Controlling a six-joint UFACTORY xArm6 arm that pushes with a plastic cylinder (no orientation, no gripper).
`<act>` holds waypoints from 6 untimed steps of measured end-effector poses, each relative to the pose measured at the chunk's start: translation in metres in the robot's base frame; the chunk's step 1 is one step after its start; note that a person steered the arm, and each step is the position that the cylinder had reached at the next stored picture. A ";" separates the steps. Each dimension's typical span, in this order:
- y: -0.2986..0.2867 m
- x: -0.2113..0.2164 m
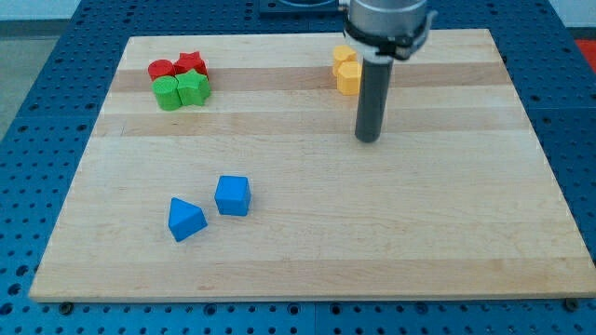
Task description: Push the blue cube diagonally to the green star
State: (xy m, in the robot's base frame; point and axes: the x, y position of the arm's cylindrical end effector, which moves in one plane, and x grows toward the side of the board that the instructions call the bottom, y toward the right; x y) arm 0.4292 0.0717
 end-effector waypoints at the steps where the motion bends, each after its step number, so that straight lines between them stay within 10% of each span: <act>1: -0.076 0.015; 4: -0.375 0.069; 6: -0.299 0.107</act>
State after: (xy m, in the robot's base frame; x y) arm 0.5361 -0.2271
